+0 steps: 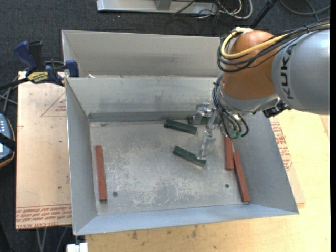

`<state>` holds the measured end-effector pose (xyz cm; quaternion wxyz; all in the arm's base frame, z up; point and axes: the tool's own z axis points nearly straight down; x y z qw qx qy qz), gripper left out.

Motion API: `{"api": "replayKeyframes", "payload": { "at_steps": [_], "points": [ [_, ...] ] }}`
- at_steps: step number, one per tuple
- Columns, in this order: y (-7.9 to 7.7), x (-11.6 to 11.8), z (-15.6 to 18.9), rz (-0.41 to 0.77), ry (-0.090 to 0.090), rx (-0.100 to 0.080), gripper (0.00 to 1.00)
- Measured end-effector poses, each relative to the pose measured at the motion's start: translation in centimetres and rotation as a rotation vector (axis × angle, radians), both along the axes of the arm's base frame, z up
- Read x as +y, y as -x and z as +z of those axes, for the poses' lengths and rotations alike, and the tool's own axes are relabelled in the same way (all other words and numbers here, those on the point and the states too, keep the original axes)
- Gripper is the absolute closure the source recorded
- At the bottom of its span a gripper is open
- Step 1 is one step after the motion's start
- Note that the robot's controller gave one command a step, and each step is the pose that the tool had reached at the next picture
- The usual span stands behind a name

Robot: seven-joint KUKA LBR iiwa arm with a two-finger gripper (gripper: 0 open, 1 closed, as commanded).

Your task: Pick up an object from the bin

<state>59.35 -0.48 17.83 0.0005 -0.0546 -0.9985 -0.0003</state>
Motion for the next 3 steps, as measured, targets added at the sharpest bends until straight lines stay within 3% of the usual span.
{"api": "replayKeyframes", "payload": {
  "at_steps": [1,2,3],
  "points": [
    [-0.07,0.01,0.12,-0.001,-0.001,-0.003,1.0],
    [-0.07,0.0,0.12,-0.002,-0.001,-0.003,0.0],
    [-0.07,0.0,0.12,-0.002,-0.001,-0.003,0.0]
  ]
}}
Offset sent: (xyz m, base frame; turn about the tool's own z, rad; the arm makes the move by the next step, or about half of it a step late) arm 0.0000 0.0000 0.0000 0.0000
